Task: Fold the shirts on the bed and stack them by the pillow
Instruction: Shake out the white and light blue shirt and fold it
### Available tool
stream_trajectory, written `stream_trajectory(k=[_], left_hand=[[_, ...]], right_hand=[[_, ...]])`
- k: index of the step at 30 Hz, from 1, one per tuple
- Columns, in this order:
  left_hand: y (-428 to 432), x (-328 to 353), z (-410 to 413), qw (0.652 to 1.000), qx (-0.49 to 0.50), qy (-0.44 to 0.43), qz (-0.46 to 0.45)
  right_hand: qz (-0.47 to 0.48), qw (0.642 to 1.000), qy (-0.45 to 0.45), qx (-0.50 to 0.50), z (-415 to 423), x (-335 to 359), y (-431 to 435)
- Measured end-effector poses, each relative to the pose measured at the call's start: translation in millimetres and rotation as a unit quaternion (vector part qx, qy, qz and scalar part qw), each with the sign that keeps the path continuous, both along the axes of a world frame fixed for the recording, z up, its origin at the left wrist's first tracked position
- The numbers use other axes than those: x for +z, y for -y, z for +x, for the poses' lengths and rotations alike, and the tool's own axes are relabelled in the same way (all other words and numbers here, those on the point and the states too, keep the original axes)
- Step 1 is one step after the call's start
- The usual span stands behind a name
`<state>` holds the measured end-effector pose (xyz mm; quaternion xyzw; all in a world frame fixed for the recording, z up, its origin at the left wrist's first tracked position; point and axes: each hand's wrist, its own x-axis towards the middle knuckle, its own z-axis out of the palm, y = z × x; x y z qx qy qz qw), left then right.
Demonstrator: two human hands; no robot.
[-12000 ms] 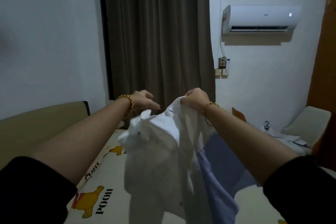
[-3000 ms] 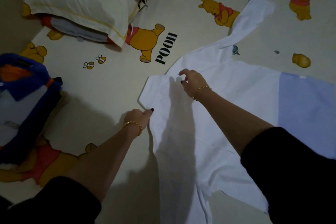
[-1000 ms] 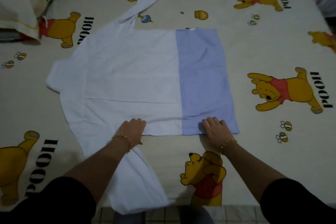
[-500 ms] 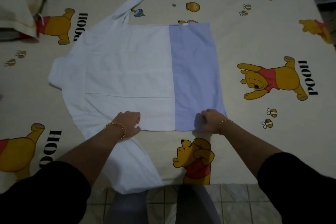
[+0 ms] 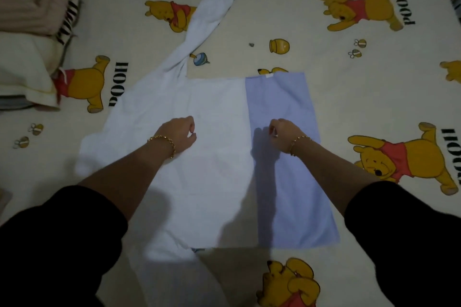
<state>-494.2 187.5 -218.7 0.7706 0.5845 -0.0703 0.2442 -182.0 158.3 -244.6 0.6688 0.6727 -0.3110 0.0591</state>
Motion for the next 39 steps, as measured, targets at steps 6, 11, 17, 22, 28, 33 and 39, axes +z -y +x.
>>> stream_trajectory(k=[6, 11, 17, 22, 28, 33, 39], left_hand=[[-110, -23, 0, 0.999, 0.032, -0.017, 0.014], [-167, -56, 8, 1.000, 0.017, 0.006, 0.017], [-202, -91, 19, 0.999, -0.005, -0.041, -0.012], [-218, -90, 16, 0.999, 0.020, -0.027, 0.009], [-238, -82, 3, 0.992, 0.048, 0.059, 0.104], [-268, -82, -8, 0.987, 0.047, -0.040, 0.145], [-297, -91, -17, 0.987, 0.108, 0.068, 0.093]], right_hand=[[0.031, 0.999, 0.020, -0.027, 17, -24, -113], [0.025, 0.997, 0.037, -0.056, 32, -46, -179], [-0.006, 0.996, 0.080, -0.036, 35, -63, -203], [0.022, 0.987, 0.130, -0.092, 23, -58, -209], [0.059, 0.993, 0.063, -0.082, -29, -56, -238], [0.045, 0.993, -0.024, -0.106, -88, -60, -285], [0.005, 0.971, -0.122, -0.204, -135, -63, -334]])
